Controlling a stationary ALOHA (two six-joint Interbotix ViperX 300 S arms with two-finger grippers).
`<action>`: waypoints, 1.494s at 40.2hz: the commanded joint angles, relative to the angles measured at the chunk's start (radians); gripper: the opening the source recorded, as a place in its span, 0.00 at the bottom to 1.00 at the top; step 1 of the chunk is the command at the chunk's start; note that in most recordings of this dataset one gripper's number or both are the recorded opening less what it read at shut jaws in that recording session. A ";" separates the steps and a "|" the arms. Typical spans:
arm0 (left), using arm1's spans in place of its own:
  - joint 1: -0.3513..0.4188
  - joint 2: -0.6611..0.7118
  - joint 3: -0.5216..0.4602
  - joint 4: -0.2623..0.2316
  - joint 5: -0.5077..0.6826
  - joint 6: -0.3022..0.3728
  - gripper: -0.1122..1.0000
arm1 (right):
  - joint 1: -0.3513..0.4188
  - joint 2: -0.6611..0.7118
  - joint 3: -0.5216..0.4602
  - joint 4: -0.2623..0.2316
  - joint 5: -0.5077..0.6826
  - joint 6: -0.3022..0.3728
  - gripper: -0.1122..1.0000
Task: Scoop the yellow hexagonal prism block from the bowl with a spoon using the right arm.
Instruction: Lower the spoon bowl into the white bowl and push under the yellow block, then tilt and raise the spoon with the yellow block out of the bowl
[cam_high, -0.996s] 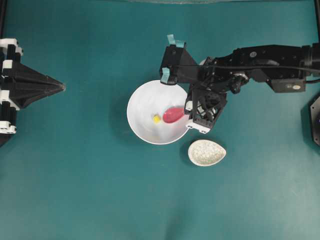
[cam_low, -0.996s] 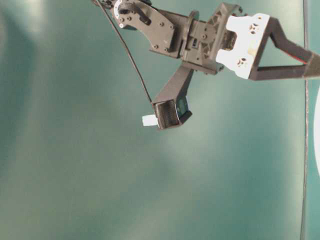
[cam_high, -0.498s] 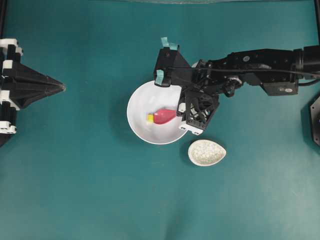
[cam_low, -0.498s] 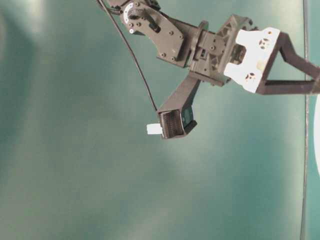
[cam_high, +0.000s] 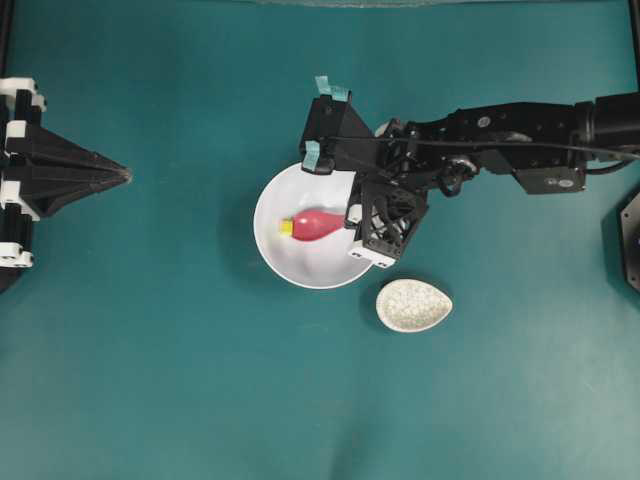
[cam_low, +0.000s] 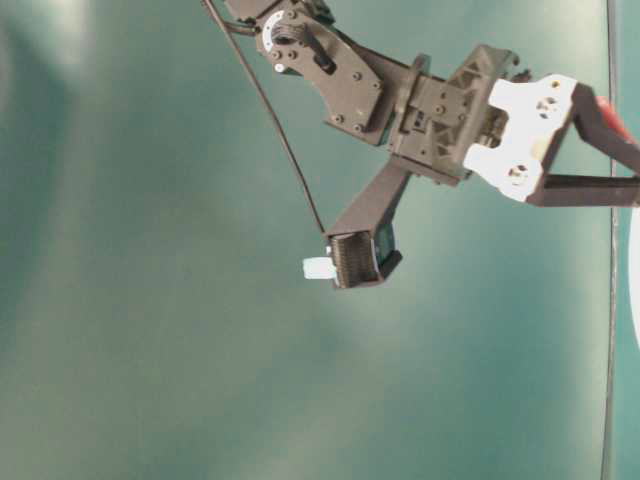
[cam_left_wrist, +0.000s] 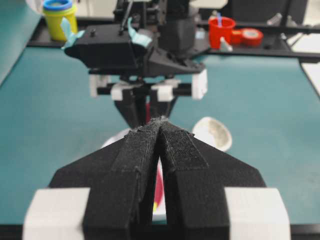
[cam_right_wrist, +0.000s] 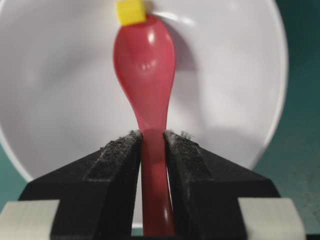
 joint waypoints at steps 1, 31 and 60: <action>0.003 0.003 -0.021 0.003 -0.005 0.002 0.09 | 0.002 -0.014 -0.021 -0.002 -0.037 0.002 0.31; 0.002 0.003 -0.020 0.003 -0.005 0.002 0.09 | 0.002 -0.023 -0.020 0.011 -0.140 0.008 0.31; 0.002 0.003 -0.020 0.003 -0.005 0.003 0.09 | 0.002 -0.166 0.054 0.044 -0.149 0.020 0.31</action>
